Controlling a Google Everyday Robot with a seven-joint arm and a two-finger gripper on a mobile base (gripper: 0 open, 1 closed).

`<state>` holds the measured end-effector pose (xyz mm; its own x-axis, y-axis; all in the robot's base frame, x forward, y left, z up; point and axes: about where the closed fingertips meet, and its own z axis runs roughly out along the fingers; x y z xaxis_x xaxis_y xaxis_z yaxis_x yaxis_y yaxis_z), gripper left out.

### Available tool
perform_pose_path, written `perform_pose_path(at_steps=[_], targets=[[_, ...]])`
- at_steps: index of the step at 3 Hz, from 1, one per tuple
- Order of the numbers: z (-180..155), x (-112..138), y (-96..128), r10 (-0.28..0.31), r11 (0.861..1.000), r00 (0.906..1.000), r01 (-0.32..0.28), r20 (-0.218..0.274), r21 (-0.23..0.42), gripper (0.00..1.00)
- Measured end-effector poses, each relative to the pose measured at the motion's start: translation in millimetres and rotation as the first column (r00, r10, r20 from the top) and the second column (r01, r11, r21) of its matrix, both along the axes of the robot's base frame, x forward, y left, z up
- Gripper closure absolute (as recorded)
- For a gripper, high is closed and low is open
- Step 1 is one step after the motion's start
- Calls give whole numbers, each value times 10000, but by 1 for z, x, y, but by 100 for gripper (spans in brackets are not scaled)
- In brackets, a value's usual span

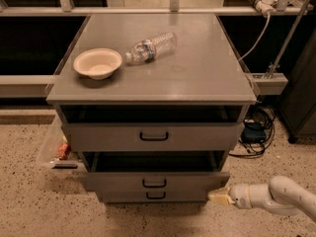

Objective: Close middle drawer

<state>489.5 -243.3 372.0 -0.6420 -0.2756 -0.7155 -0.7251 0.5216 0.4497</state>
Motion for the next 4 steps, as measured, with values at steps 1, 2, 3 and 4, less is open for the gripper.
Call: perform_pose_path(at_steps=[1, 2, 3, 4], targets=[[12, 24, 30, 258, 9997, 9975, -258, 657, -12, 100], [20, 47, 55, 433, 9990, 9924, -422, 1151, -117, 100], [24, 61, 71, 614, 9979, 9879, -577, 1427, -297, 100], [17, 69, 69, 416, 9985, 9896, -362, 1378, -415, 100]])
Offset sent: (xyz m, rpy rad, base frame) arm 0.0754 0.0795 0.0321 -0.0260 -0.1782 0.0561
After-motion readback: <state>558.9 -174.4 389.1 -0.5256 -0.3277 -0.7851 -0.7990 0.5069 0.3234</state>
